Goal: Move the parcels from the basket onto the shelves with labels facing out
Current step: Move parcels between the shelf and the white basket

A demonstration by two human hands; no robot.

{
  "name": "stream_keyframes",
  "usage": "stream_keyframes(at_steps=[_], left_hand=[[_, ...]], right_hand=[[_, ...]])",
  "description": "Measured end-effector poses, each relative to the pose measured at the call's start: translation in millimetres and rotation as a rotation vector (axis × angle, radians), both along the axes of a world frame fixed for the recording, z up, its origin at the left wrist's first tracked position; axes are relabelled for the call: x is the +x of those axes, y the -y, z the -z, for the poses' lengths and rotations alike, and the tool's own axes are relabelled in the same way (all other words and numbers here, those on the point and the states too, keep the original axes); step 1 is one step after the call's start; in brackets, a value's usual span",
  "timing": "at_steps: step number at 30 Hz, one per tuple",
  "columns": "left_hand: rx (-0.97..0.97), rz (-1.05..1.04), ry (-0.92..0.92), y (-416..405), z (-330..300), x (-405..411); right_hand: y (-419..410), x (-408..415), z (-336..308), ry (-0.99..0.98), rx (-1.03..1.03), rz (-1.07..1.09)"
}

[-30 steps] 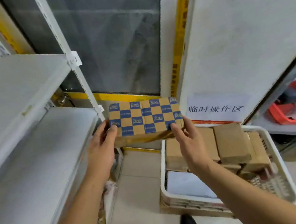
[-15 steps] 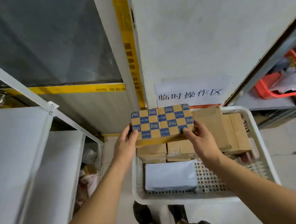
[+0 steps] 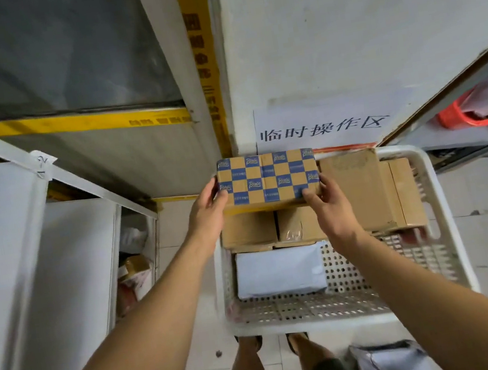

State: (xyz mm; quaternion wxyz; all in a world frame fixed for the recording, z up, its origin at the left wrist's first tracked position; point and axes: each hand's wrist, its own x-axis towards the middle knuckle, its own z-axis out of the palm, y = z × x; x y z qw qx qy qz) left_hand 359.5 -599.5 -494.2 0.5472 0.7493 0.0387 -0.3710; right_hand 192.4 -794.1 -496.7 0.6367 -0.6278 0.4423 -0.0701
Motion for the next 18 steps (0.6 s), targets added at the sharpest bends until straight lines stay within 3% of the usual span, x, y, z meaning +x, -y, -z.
stream_keyframes(at_steps=[10, 18], left_hand=[[0.017, 0.101, 0.02, 12.7, 26.2, 24.7], [0.106, 0.102, 0.109, 13.8, 0.1, 18.8]], right_hand=[[12.6, 16.5, 25.0, -0.048, -0.056, -0.005], [14.0, 22.8, -3.1, -0.173, -0.172, -0.064]])
